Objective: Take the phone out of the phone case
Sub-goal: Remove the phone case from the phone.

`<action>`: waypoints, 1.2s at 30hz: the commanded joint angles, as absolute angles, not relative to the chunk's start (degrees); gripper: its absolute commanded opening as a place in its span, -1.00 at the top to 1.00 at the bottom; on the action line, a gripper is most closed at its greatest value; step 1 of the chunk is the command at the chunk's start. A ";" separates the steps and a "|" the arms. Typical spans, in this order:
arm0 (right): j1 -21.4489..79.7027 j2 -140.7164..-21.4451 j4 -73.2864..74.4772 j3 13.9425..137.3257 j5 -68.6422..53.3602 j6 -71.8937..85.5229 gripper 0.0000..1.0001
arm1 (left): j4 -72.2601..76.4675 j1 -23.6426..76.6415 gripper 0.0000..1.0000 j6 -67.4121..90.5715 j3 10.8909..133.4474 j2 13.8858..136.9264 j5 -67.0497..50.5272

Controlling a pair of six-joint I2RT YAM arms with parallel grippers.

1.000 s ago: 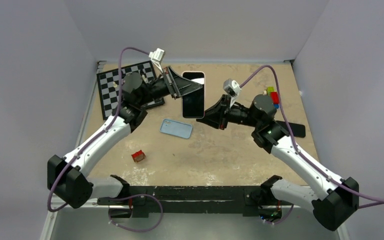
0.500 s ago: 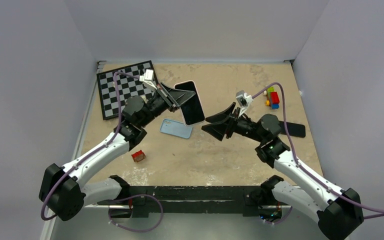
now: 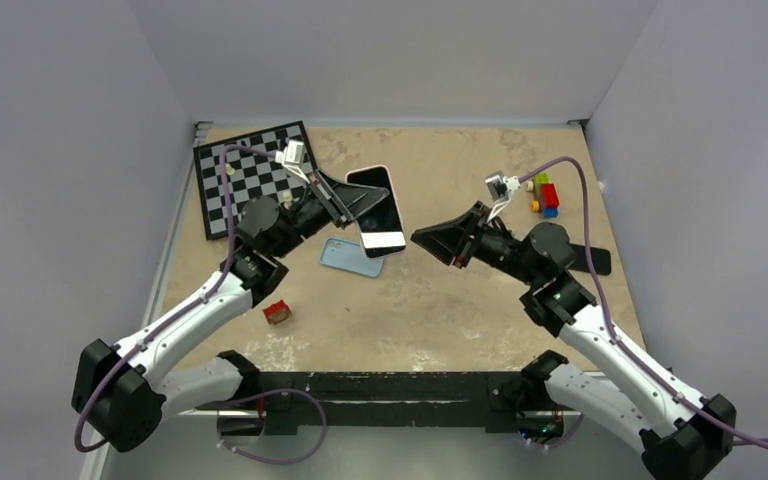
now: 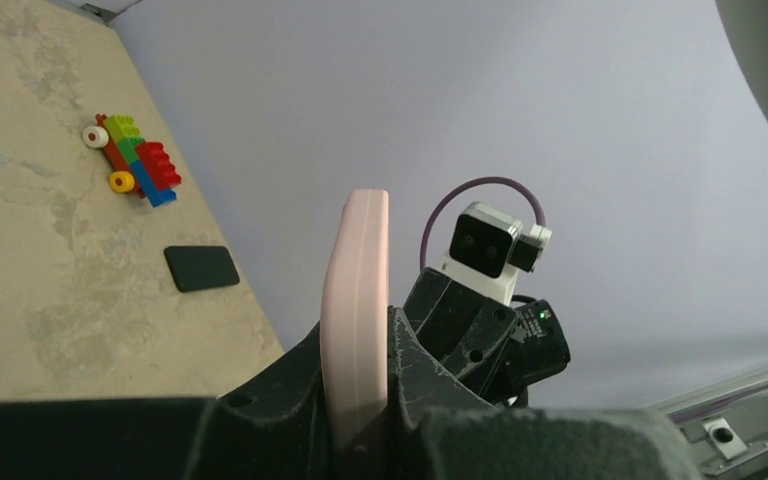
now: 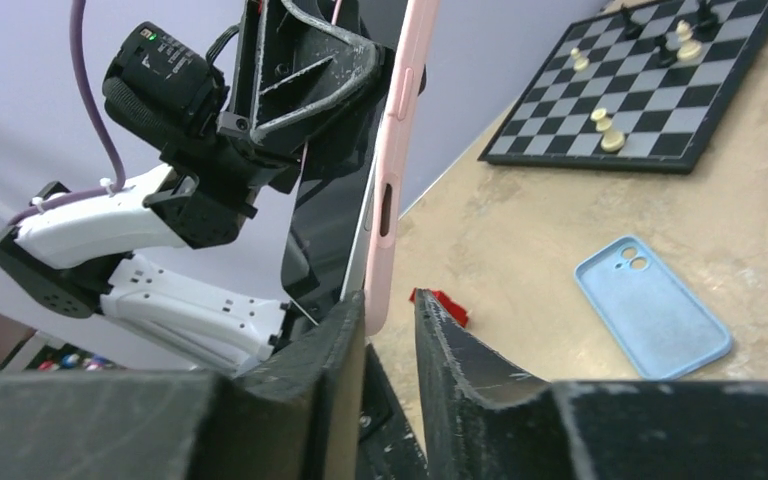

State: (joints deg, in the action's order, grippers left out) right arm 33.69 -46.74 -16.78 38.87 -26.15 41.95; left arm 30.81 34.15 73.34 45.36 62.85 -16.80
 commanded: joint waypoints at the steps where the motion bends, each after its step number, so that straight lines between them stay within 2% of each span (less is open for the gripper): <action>1: 33.66 -47.40 -16.09 42.60 -30.07 46.59 0.49 | 29.53 33.94 1.00 66.88 47.24 59.98 -18.72; 18: 35.76 -52.46 -32.58 34.33 -35.61 55.18 0.49 | 31.59 33.92 1.00 68.38 48.15 62.64 -20.50; 24: 36.45 -53.62 -26.72 34.86 -32.81 51.04 0.41 | 32.41 33.90 1.00 69.44 48.09 62.87 -21.34; 31: 36.49 -49.19 -19.66 36.54 -30.03 47.00 0.30 | 29.33 33.41 1.00 67.35 48.30 61.10 -20.31; 36: 36.48 -48.84 -20.52 36.48 -31.23 47.58 0.27 | 28.83 33.22 1.00 67.09 48.38 60.71 -19.97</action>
